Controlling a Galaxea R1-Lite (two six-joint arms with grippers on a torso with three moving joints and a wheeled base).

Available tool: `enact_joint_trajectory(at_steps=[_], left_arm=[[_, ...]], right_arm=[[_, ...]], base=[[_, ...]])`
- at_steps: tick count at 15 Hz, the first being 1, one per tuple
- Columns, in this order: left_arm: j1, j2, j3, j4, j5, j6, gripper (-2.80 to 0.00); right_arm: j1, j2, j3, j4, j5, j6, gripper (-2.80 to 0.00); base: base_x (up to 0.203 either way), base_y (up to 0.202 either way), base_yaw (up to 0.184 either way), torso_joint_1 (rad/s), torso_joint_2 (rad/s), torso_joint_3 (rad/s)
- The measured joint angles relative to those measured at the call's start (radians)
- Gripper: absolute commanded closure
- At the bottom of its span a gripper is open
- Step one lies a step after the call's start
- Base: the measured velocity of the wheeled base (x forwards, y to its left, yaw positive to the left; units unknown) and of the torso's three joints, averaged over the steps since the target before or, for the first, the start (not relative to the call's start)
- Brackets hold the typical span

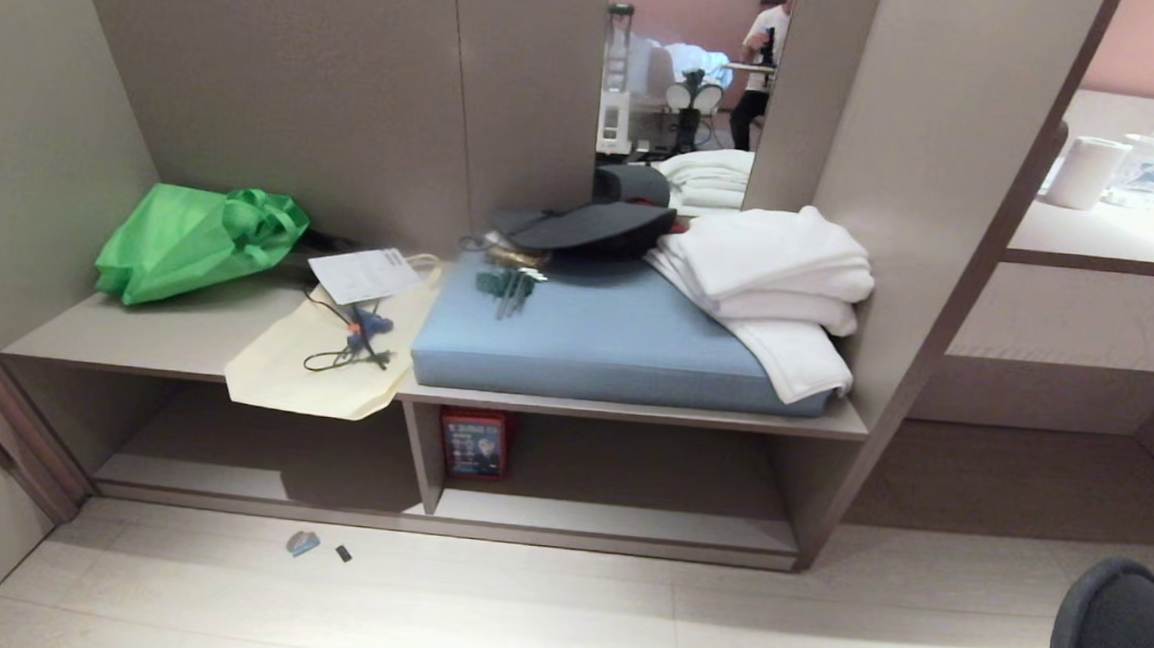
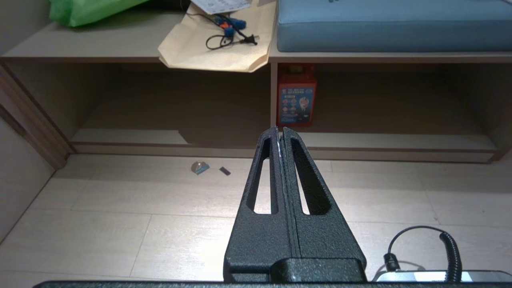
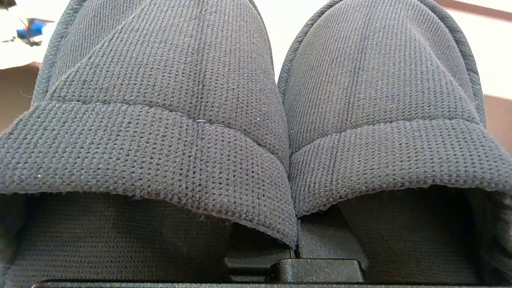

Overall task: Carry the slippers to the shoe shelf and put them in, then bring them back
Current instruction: Place the slippers on the floor

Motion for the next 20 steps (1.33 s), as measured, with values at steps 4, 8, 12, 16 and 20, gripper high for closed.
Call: enact_joint_trajectory(at_steps=[4, 8, 12, 16, 20], left_arm=[[0.000, 0.000, 0.000, 0.000, 0.000, 0.003, 0.00], [0.001, 0.000, 0.000, 0.000, 0.000, 0.005, 0.00], [0.000, 0.000, 0.000, 0.000, 0.000, 0.003, 0.00], [0.000, 0.000, 0.000, 0.000, 0.000, 0.002, 0.00], [0.001, 0.000, 0.000, 0.000, 0.000, 0.001, 0.00]], right_arm=[[0.000, 0.000, 0.000, 0.000, 0.000, 0.000, 0.00], [0.000, 0.000, 0.000, -0.001, 0.000, -0.001, 0.00], [0.000, 0.000, 0.000, -0.001, 0.000, -0.001, 0.00], [0.000, 0.000, 0.000, -0.001, 0.000, -0.001, 0.00], [0.000, 0.000, 0.000, -0.001, 0.000, -0.001, 0.00]], base=[[0.000, 0.000, 0.000, 0.003, 0.00, 0.158], [0.000, 0.000, 0.000, 0.001, 0.00, 0.018], [0.000, 0.000, 0.000, 0.000, 0.00, 0.000], [0.000, 0.000, 0.000, 0.000, 0.00, 0.000], [-0.001, -0.161, -0.001, 0.002, 0.00, 0.002]])
